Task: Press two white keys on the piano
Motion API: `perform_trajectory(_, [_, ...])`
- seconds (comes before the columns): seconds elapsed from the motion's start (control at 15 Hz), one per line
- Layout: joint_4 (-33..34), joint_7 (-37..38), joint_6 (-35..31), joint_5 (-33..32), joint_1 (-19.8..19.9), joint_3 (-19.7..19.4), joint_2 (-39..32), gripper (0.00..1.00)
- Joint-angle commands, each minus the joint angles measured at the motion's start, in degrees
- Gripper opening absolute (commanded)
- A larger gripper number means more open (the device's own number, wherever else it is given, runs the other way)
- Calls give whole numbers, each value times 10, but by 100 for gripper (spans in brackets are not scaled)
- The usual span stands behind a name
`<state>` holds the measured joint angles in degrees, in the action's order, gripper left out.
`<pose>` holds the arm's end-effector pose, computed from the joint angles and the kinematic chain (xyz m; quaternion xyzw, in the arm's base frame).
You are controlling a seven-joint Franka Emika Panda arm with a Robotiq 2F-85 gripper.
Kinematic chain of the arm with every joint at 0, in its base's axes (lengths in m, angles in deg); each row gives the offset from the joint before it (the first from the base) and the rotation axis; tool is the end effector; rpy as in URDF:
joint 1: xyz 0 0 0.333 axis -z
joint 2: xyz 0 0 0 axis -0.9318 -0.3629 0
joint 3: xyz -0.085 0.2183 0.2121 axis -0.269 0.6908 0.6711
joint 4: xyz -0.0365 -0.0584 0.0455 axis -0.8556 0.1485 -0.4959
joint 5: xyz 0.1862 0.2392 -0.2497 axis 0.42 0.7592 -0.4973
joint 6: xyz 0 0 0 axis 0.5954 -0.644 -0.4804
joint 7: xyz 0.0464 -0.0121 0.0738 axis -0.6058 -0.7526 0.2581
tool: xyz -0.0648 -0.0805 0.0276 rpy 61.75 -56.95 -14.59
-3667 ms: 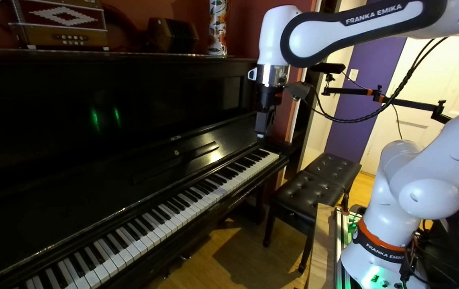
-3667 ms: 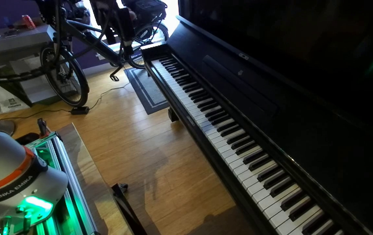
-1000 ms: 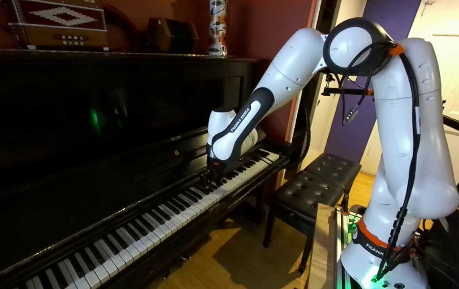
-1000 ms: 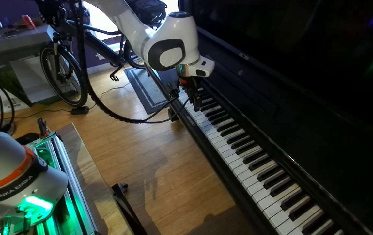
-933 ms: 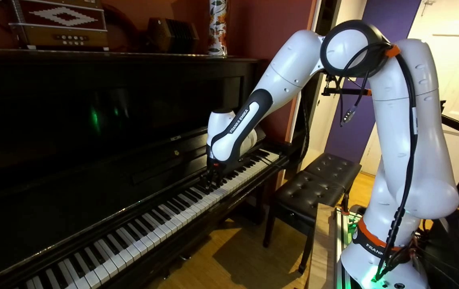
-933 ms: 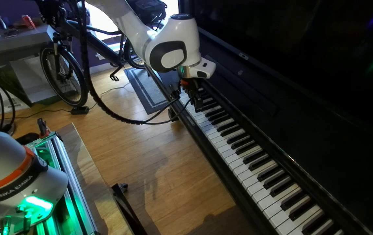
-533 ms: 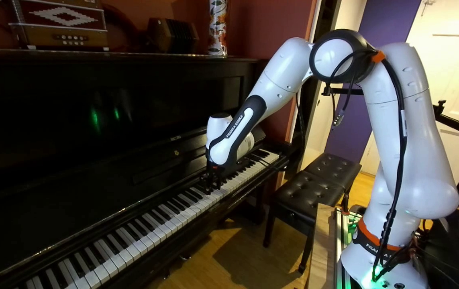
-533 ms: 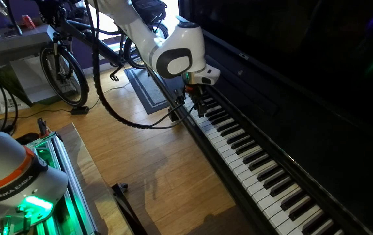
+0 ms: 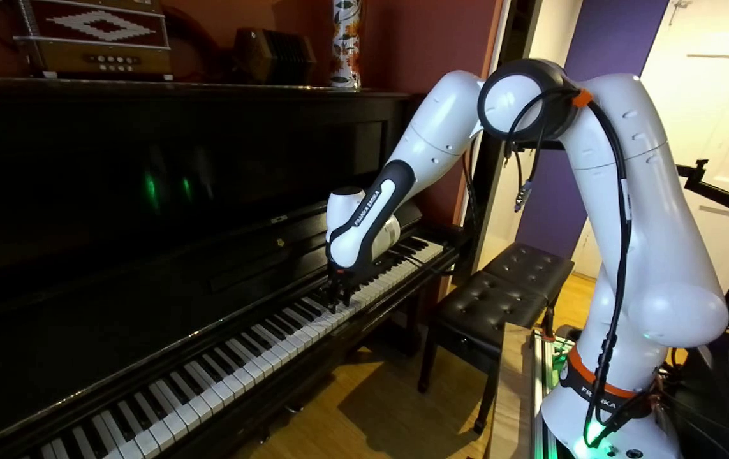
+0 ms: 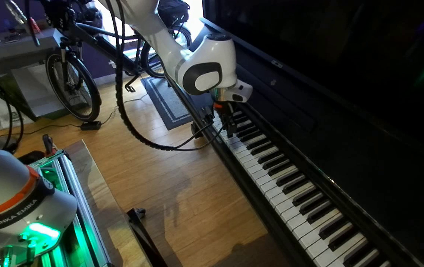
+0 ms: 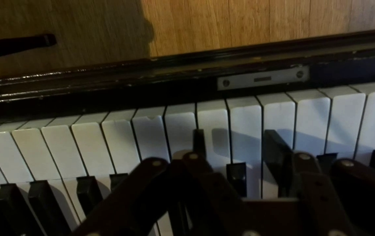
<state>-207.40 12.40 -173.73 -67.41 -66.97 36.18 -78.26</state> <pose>0.5734 -0.0775 0.1633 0.9839 -0.1736 0.0375 0.0197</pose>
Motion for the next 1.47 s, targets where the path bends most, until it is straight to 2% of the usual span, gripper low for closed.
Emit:
perform_trajectory(0.0, [12,-23,-8,11,11,6,-19,51])
perform_trajectory(0.33, [18,-29,-12,12,16,6,-28,46])
perform_trajectory(0.93, [33,-32,-6,11,14,6,-54,45])
perform_trajectory(1.27, [17,-51,-9,25,31,20,-25,45])
perform_trajectory(1.33, [21,-30,-24,15,15,1,-35,46])
perform_trajectory(1.4, [24,-39,-16,19,21,9,-38,44])
